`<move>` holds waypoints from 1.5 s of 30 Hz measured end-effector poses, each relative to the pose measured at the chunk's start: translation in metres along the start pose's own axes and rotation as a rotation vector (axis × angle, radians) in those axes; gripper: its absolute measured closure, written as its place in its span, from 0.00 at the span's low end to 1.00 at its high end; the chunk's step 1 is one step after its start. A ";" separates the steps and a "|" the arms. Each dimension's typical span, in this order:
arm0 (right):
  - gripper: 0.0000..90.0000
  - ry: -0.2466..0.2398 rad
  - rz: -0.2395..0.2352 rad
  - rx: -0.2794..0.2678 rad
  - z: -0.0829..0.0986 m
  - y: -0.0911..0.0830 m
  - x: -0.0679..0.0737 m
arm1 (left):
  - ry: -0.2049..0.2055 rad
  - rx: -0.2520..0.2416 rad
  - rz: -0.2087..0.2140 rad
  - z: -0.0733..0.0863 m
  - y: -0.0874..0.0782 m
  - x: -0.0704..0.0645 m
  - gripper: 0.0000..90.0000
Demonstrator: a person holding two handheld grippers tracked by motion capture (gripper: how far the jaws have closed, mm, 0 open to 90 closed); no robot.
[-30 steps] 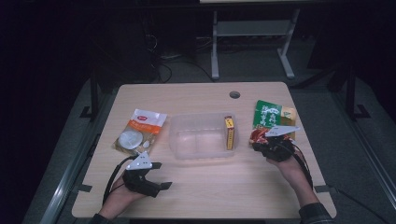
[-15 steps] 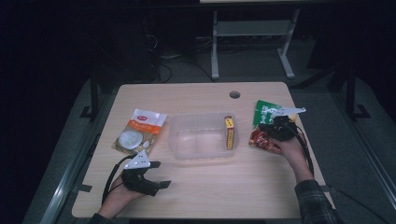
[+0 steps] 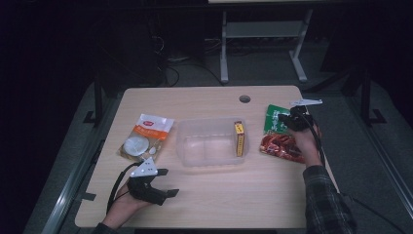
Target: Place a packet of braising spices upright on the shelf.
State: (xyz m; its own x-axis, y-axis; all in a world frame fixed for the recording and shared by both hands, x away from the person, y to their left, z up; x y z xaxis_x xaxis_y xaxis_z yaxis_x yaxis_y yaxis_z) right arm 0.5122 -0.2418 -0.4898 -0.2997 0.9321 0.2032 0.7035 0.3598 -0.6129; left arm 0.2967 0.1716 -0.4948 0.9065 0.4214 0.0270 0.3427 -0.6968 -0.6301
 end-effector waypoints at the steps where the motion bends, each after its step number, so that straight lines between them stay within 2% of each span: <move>1: 1.00 0.002 0.020 0.012 0.000 0.004 -0.005 | -0.001 0.002 0.000 0.000 0.000 0.000 0.17; 8: 1.00 0.030 0.093 0.011 -0.010 0.018 -0.033 | -0.002 0.001 0.006 0.000 0.001 0.000 0.17; 9: 1.00 0.047 0.098 0.009 -0.010 0.021 -0.037 | -0.002 0.002 0.006 0.000 0.001 0.000 0.17; 10: 1.00 0.059 0.111 0.029 -0.008 0.025 -0.040 | -0.002 0.001 0.005 0.000 0.001 0.000 0.17; 12: 1.00 0.060 0.129 0.038 -0.007 0.029 -0.044 | 0.000 -0.001 0.005 0.000 0.001 0.000 0.17; 16: 1.00 0.106 0.137 0.016 -0.011 0.036 -0.049 | 0.009 -0.004 0.003 -0.001 0.000 -0.001 0.17; 19: 1.00 0.120 0.149 0.002 -0.012 0.041 -0.054 | 0.011 -0.011 0.003 -0.002 0.000 -0.001 0.17; 23: 1.00 0.138 0.179 0.008 -0.005 0.048 -0.064 | 0.010 -0.013 0.008 -0.002 0.000 -0.001 0.17; 25: 1.00 0.155 0.180 0.006 -0.002 0.052 -0.068 | 0.019 -0.009 0.013 -0.001 0.001 -0.002 0.21; 28: 1.00 0.165 0.192 -0.005 -0.001 0.055 -0.074 | 0.016 -0.018 0.021 -0.002 0.002 -0.002 0.21; 34: 1.00 0.190 0.176 -0.024 -0.002 0.055 -0.083 | 0.013 -0.022 0.026 -0.002 0.003 -0.001 0.21; 39: 1.00 0.166 0.174 -0.019 -0.002 0.056 -0.082 | 0.018 -0.021 0.031 -0.003 0.005 -0.002 0.20; 45: 1.00 0.160 0.167 -0.012 -0.002 0.057 -0.081 | 0.014 -0.021 0.042 -0.004 0.007 -0.003 0.21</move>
State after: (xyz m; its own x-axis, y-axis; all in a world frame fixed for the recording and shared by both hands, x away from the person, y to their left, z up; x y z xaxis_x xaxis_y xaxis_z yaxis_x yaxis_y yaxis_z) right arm 0.5777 -0.2968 -0.5395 -0.0728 0.9731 0.2187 0.7430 0.1992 -0.6390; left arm 0.2974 0.1631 -0.4968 0.9233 0.3840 0.0117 0.3096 -0.7257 -0.6143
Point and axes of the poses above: each handheld gripper's, and its own axes: y roughly forward along the jaws, z roughly out of its underside, x roughly to its left, the point moved 9 cm from there along y, roughly forward along the jaws, and after that the axes turned 10 degrees about y, right-handed, at the moved point
